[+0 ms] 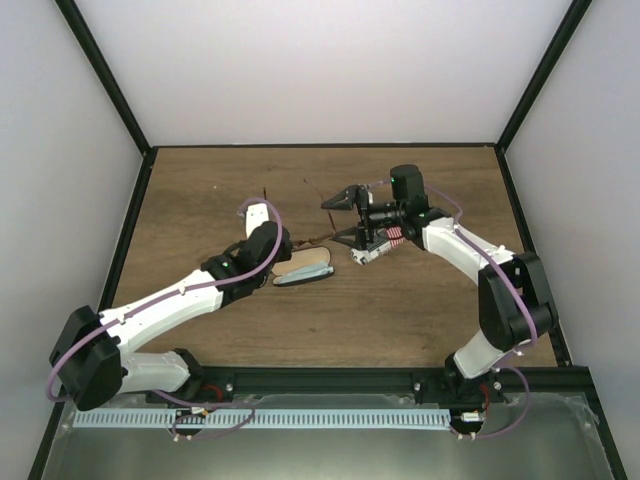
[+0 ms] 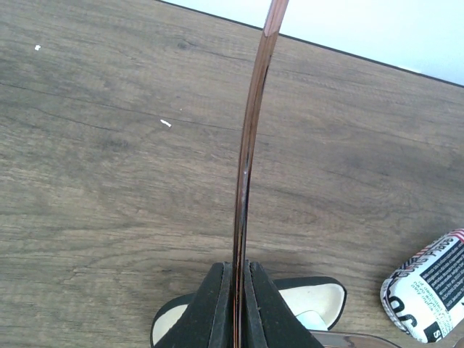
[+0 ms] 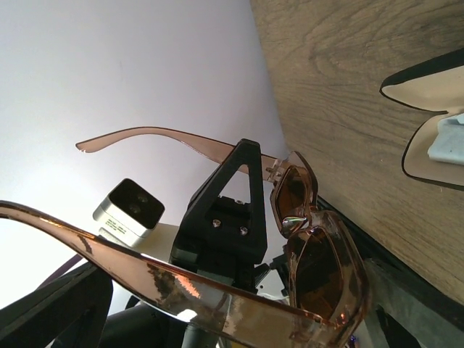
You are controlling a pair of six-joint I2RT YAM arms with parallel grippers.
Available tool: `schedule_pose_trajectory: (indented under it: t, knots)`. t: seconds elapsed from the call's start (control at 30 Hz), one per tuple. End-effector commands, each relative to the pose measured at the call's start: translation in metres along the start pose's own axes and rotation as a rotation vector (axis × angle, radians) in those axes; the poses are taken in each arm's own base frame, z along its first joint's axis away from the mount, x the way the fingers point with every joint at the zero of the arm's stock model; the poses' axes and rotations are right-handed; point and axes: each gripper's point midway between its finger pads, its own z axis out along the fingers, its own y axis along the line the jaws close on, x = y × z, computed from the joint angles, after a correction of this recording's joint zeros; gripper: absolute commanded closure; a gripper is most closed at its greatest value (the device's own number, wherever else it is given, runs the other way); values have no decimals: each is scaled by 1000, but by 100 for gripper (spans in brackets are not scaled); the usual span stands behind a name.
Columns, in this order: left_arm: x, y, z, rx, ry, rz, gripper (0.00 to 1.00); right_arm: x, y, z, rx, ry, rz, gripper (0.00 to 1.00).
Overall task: Organize the sunglasses
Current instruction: Fold the sunglasses.
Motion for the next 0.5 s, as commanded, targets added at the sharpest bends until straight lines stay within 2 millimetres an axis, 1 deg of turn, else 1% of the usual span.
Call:
schedule_pose_trajectory:
  t: [0.0, 0.07, 0.1, 0.17, 0.23, 0.3, 0.37, 0.4, 0.43, 0.47]
  knots:
    - [-16, -7, -5, 18, -52, -32, 96, 4, 17, 1, -22, 13, -35, 5]
    - [-14, -4, -4, 0, -46, -28, 96, 3, 26, -2, -23, -6, -77, 5]
    - [-14, -2, -4, -10, -45, -26, 96, 1, 32, -3, -9, -17, -130, 5]
    - [-14, -3, -5, -5, -44, -22, 96, -5, 38, -7, 51, -59, -224, 4]
    - [-16, -6, -6, 14, -46, -21, 96, -14, 39, -11, 140, -109, -315, 5]
    - [-16, -7, -6, 11, -40, 6, 96, -22, 48, -18, 207, -164, -417, 5]
    - [-16, -9, -7, 20, -34, 21, 96, -27, 60, -27, 236, -227, -493, 7]
    - [-16, -10, -7, 26, -33, 26, 96, -29, 66, -30, 240, -257, -522, 11]
    - [-16, -11, -7, 30, -32, 29, 96, -32, 71, -33, 243, -284, -542, 18]
    - [-16, -12, -7, 34, -30, 35, 96, -35, 73, -34, 248, -306, -551, 27]
